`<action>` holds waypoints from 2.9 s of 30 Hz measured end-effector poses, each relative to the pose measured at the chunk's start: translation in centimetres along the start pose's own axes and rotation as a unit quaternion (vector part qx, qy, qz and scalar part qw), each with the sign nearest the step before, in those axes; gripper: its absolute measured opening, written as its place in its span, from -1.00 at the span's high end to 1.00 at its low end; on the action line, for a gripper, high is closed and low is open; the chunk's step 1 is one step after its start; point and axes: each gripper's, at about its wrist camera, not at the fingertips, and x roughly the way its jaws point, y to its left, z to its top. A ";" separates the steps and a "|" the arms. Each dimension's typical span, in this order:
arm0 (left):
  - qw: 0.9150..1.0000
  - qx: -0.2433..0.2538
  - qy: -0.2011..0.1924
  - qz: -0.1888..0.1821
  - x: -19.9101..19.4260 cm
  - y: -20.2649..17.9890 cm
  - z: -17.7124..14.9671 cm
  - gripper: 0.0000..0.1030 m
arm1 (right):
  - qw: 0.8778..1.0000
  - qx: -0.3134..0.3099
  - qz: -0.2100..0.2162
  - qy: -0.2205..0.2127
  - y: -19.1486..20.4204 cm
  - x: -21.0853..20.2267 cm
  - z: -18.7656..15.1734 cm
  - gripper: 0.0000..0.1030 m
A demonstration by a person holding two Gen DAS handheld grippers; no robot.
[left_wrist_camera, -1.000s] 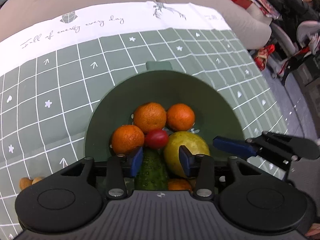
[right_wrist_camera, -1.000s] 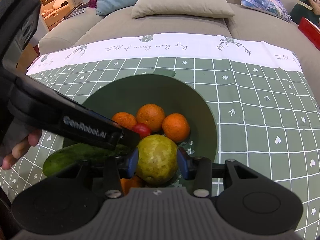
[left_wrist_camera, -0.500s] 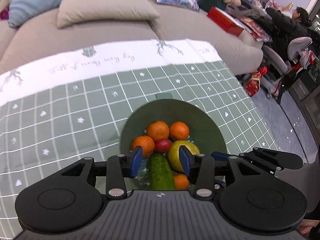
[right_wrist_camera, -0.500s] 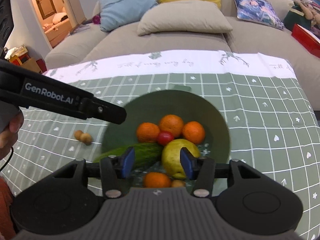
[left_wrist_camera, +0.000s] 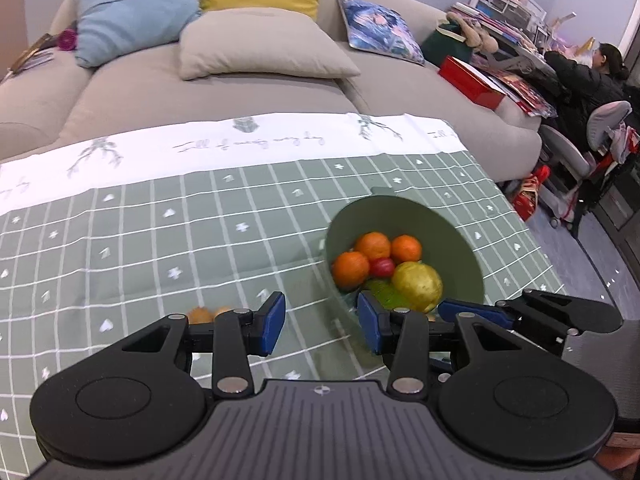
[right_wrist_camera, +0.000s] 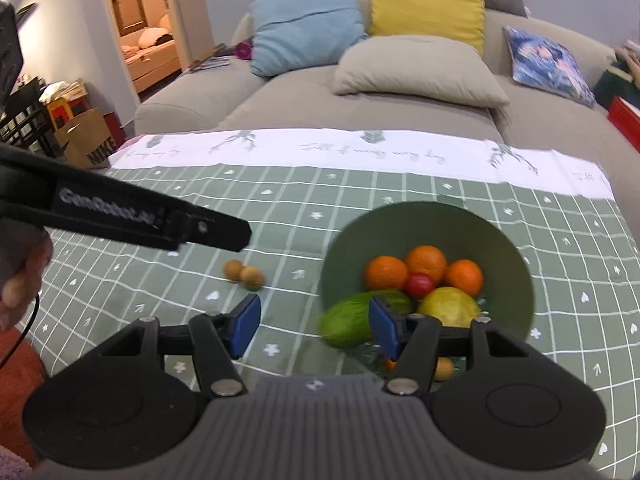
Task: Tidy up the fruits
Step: 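Withdraw both tools from the colander toward the two brown kiwis, then grasp a brown kiwi with the right tool while the left tool grasps the other kiwi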
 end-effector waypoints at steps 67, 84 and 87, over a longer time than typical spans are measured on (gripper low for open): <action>0.997 -0.048 0.064 0.017 10.0 12.0 -3.0 0.34 | 0.988 -0.131 0.007 0.086 6.7 17.5 1.1 0.58; 0.996 -0.042 0.071 0.025 11.1 11.1 -3.0 0.44 | 0.988 -0.126 0.004 0.087 6.7 17.7 1.2 0.59; 0.996 -0.042 0.067 0.029 10.3 11.0 -3.1 0.44 | 0.988 -0.128 0.000 0.087 6.8 17.2 1.1 0.59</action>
